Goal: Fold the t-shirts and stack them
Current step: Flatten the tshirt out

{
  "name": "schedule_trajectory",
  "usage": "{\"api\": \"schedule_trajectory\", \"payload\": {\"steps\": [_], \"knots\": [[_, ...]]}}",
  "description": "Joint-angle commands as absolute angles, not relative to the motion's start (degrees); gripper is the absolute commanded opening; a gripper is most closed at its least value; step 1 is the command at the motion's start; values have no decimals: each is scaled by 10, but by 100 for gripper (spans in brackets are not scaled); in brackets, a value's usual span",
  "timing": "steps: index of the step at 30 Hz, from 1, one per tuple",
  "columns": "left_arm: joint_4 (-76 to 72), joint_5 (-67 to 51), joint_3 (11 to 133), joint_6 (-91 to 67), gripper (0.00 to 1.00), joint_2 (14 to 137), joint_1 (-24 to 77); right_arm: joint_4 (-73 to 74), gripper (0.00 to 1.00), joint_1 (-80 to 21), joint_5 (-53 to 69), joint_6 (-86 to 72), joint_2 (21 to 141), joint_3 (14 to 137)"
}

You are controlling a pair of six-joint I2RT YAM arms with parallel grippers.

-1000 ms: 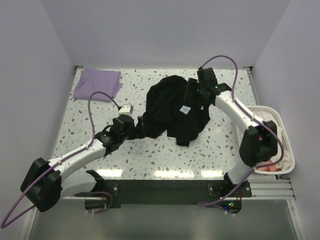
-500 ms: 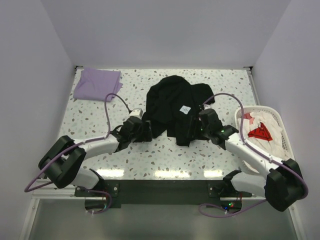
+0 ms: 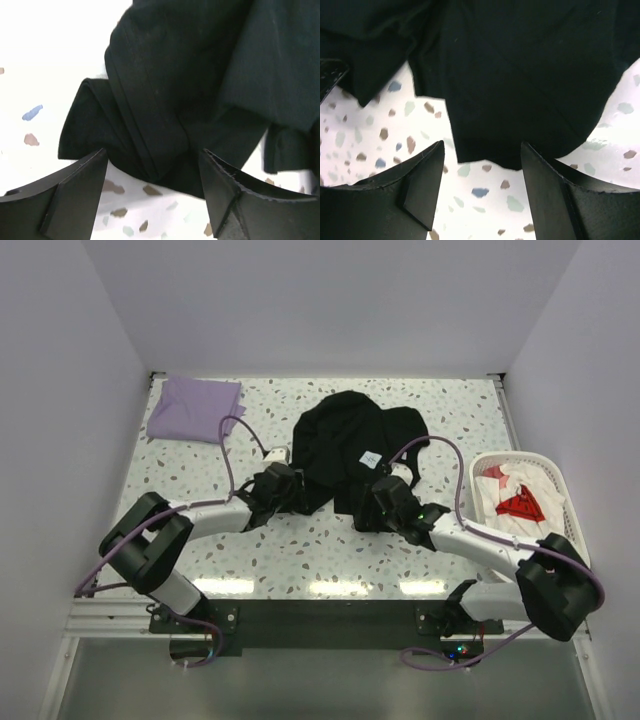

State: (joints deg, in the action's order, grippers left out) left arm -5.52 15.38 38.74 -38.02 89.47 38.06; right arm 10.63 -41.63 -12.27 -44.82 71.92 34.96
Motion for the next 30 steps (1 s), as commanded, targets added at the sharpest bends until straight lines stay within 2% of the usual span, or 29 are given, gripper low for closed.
{"api": "schedule_trajectory", "payload": {"steps": [1, 2, 3, 5, 6, 8, 9, 11, 12, 15, 16, 24, 30], "knots": [[-62, 199, 419, -390, 77, 920, 383, 48, 66, -418, -206, -476, 739, 347], [-60, 202, 424, -390, 75, 924, 382, 46, 66, -418, -210, -476, 747, 350], [-57, 204, 430, -390, 67, 927, 381, 45, 64, -418, -214, -478, 761, 353], [-51, 204, 441, -386, 58, 933, 376, 45, 63, -418, -228, -478, 776, 365], [-49, 205, 445, -385, 48, 931, 370, 49, 61, -418, -234, -478, 792, 370], [-43, 201, 444, -382, 38, 920, 352, 66, 58, -417, -255, -475, 804, 385], [-40, 198, 440, -381, 27, 913, 345, 70, 52, -417, -262, -474, 809, 388], [-35, 191, 432, -377, 20, 888, 329, 76, 38, -413, -275, -471, 817, 392], [-33, 190, 424, -376, 15, 876, 313, 76, 25, -410, -279, -469, 819, 395], [-19, 185, 408, -378, 11, 828, 287, 100, 3, -391, -279, -461, 817, 405], [-4, 192, 405, -380, 10, 801, 282, 117, 0, -388, -281, -454, 810, 410], [79, 239, 389, -389, 10, 665, 250, 213, 0, -320, -302, -392, 661, 431], [100, 236, 376, -402, 13, 606, 222, 247, 0, -232, -260, -338, 625, 452]]}}
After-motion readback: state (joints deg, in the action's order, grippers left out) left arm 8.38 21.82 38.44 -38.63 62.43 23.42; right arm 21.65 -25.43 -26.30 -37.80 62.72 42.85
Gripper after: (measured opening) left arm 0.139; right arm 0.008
